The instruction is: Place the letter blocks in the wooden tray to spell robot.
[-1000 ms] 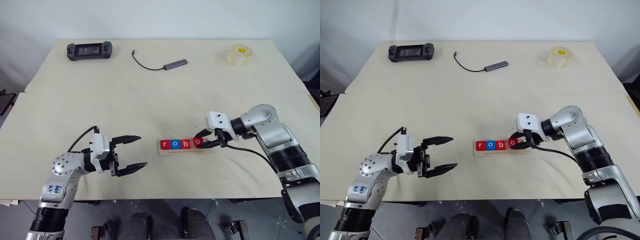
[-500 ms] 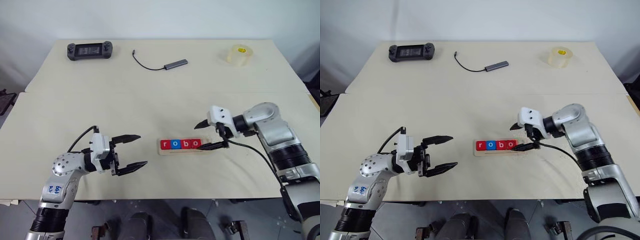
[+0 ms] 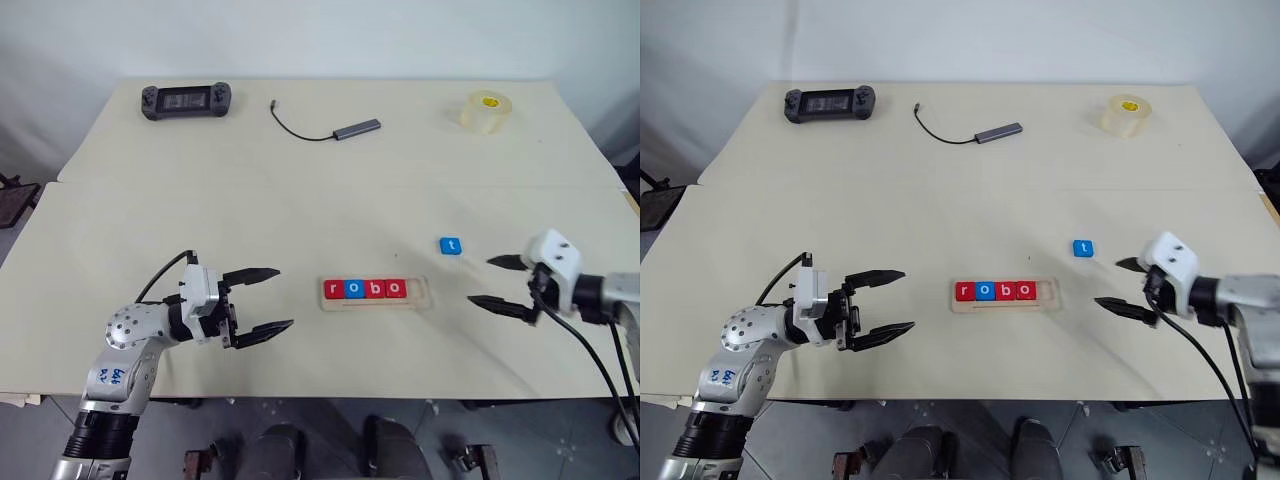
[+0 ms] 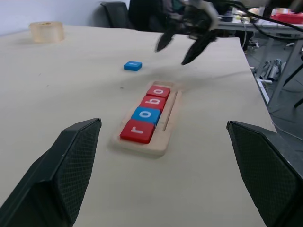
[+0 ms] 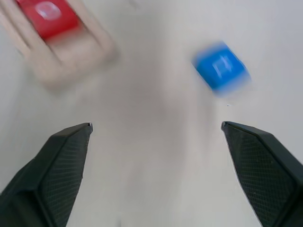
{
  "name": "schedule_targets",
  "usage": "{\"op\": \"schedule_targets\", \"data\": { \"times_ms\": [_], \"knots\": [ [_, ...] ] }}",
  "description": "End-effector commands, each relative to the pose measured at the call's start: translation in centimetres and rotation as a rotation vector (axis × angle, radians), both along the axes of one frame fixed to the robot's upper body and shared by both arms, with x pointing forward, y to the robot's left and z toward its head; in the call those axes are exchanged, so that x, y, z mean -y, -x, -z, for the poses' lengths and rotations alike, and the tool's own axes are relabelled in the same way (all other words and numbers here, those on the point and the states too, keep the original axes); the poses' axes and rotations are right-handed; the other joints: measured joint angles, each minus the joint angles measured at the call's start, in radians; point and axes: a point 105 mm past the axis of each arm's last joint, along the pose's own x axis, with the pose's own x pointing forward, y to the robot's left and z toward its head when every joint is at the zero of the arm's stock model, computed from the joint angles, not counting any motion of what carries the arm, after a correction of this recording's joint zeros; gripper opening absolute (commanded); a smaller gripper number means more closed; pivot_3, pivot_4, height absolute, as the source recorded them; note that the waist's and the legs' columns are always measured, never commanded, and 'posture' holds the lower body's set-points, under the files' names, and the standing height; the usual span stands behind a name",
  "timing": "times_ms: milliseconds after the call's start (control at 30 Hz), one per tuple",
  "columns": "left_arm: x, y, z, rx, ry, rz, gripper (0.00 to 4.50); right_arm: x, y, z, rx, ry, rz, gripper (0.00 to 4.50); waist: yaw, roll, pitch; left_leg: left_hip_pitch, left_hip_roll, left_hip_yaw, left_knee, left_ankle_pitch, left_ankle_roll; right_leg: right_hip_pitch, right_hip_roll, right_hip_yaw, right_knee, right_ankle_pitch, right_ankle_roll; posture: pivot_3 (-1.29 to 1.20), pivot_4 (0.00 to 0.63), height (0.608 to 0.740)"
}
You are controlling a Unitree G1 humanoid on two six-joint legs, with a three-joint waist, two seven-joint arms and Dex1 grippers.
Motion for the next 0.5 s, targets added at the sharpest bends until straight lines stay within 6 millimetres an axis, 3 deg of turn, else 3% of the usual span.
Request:
{"op": "schedule_targets", "data": {
  "times_ms": [33, 133, 300, 500],
  "knots": [
    [-0.1, -0.6, -0.5, 0.027, 0.012, -0.005, 4.50, 1.1, 2.0, -1.2, 0.202, -0.076, 0.152, 4.47, 0.005, 0.000, 0.000, 0.001, 0.001, -0.001, 0.000, 0.000, 0.000, 0.001, 0.001, -0.001, 0.000, 0.000, 0.000, 0.00, 0.150, 0.740],
    [-0.1, -1.1, -0.5, 0.027, 0.019, -0.008, 4.50, 2.3, 3.3, -0.9, 0.321, -0.141, 0.305, 4.47, 0.002, 0.000, 0.000, 0.002, 0.000, 0.000, 0.000, 0.000, -0.001, 0.002, 0.001, 0.000, 0.000, 0.000, 0.000, 0.00, 0.150, 0.740],
    [0.1, -1.5, -0.8, 0.031, 0.023, 0.000, 4.50, 2.8, 4.1, 0.7, 0.362, -0.187, 0.422, 4.47, -0.005, 0.001, -0.001, 0.003, -0.001, 0.001, 0.000, 0.000, 0.000, 0.002, 0.001, 0.003, 0.000, 0.001, 0.001, 0.00, 0.150, 0.740],
    [-0.1, -1.5, -1.0, 0.040, 0.013, 0.005, 4.50, 0.3, 1.0, -1.2, 0.367, -0.273, 0.374, 4.47, -0.018, 0.002, -0.001, 0.004, 0.000, 0.001, 0.000, 0.000, 0.000, 0.002, 0.001, 0.004, 0.002, 0.001, 0.001, 0.00, 0.150, 0.740]
  ]
}}
